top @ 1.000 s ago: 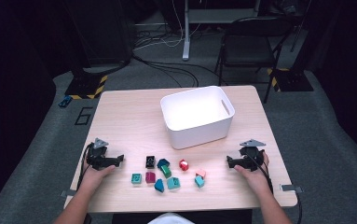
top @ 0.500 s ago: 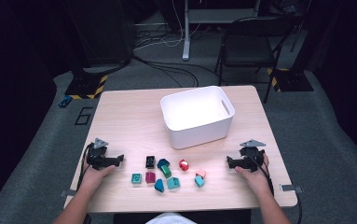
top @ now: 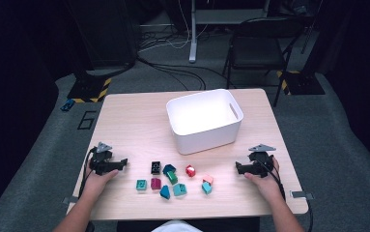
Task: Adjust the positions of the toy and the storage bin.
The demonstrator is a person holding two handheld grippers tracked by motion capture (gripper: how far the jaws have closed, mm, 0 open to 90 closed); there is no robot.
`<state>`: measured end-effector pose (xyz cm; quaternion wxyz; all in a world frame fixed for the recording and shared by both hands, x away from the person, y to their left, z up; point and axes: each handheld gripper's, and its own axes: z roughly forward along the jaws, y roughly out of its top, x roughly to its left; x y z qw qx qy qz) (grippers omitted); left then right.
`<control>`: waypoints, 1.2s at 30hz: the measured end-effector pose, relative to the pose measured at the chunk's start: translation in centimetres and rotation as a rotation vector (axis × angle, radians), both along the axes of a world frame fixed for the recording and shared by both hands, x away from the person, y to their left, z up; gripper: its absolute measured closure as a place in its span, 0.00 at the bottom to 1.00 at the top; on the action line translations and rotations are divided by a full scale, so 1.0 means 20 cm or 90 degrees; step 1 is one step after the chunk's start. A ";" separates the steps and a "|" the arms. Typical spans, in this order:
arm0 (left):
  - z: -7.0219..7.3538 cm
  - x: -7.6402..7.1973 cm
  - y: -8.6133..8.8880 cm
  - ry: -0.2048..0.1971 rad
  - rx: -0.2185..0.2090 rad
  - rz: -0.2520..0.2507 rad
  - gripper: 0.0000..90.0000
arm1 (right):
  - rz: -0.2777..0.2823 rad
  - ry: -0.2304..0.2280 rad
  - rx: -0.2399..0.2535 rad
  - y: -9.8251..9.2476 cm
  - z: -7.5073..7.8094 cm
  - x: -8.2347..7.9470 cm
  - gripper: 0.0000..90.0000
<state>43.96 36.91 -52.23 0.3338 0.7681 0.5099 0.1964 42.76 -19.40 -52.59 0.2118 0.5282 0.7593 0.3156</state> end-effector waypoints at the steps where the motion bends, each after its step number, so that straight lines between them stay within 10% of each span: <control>1: 0.01 0.00 0.00 0.005 -0.003 0.000 0.26 | -0.002 0.005 0.000 0.00 0.01 0.00 0.10; 19: 0.28 0.00 -0.10 0.017 0.005 -0.032 0.42 | 0.026 -0.005 0.011 0.00 0.28 0.01 0.42; 36: 0.53 0.08 -0.27 -0.001 0.000 -0.084 0.42 | 0.031 -0.045 0.020 0.02 0.60 0.15 0.46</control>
